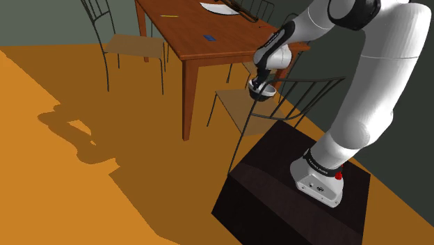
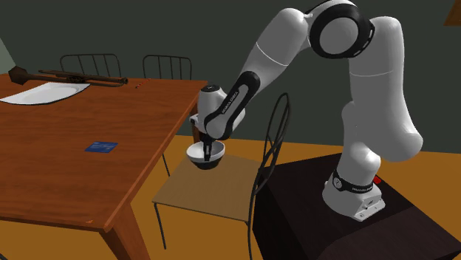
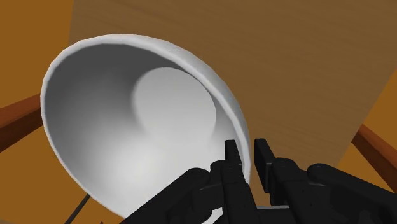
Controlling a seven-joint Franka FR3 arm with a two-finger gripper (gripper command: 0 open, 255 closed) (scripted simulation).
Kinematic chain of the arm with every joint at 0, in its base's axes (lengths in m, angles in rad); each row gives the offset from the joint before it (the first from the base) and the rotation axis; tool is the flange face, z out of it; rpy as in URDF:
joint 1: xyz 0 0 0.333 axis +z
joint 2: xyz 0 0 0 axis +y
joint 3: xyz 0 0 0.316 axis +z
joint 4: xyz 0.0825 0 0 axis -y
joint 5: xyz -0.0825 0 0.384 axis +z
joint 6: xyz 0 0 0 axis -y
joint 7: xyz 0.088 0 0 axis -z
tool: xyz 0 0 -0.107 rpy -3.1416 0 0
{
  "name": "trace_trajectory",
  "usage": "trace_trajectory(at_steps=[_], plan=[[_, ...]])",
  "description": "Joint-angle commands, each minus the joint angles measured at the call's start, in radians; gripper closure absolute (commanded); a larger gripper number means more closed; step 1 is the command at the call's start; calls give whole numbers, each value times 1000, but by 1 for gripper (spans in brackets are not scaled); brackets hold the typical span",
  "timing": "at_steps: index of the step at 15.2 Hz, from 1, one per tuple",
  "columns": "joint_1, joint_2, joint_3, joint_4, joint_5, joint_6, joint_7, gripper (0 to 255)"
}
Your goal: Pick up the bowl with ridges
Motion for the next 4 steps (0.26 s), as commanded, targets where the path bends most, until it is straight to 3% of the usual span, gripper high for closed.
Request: trace_trajectory(at_steps=[1,4], plan=[[7,-23,-12,2,-14,-24,7,255],[11,-37,-18,1,-22,-37,13,255]])
